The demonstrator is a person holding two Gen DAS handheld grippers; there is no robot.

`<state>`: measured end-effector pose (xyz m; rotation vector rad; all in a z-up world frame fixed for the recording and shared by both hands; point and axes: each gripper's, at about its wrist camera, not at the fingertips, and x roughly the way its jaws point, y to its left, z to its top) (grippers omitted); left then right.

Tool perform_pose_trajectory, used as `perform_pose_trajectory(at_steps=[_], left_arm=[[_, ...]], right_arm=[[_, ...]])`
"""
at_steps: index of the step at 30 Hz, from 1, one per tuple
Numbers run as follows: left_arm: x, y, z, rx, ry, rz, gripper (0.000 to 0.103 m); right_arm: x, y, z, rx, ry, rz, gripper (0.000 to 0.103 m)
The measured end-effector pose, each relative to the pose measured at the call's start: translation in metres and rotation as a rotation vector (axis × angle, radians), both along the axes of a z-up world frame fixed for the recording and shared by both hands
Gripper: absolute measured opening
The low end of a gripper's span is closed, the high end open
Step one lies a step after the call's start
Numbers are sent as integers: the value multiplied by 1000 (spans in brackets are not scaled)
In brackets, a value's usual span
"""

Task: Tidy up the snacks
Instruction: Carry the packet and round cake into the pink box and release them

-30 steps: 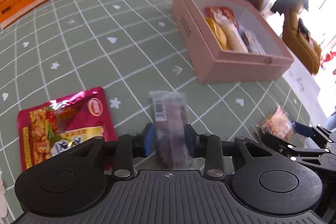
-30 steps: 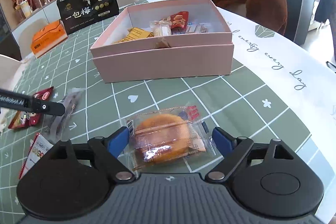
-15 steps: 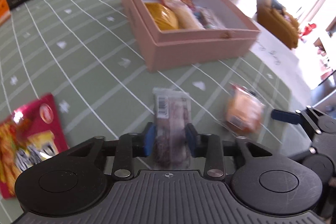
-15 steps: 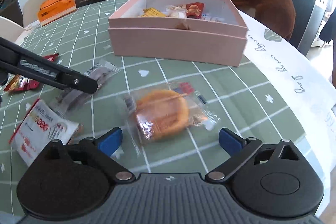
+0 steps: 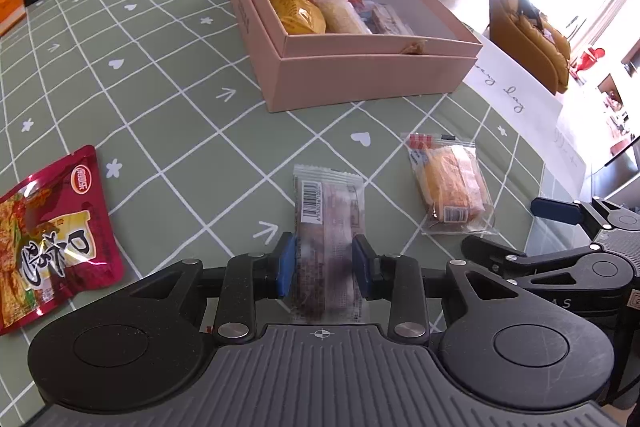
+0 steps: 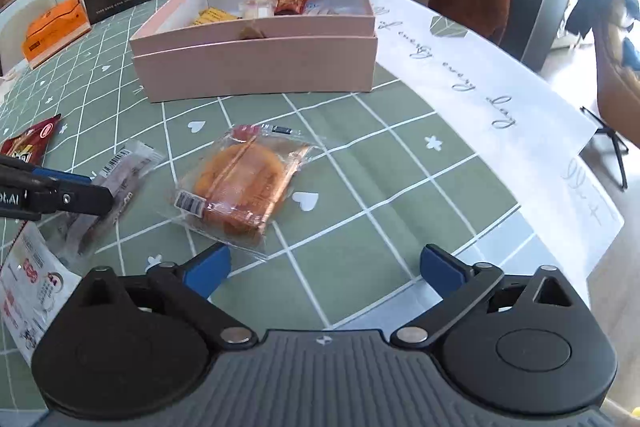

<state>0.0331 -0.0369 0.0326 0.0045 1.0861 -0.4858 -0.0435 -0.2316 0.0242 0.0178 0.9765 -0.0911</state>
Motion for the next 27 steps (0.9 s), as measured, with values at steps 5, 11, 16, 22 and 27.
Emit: perform_pose_trajectory(at_steps=[5,11,16,22,27], left_arm=[[-1,2,-1,-8,-2,5,36],[-5,0,-1,0,-20,5,37],[-8,-9,0,50,-39,-37,39],[-11,-26,0,125,-61,-89,51],[-22,-41,-4,189,-118,-165,69]], right_arm=[[7,6,0,-5,24,-34,103],[15,6,18,71,59,4,92],[35,8,28,145,18,-65,92],[57,13,17,140,61,-59,92],[69,16,7,100,95,-49,94]])
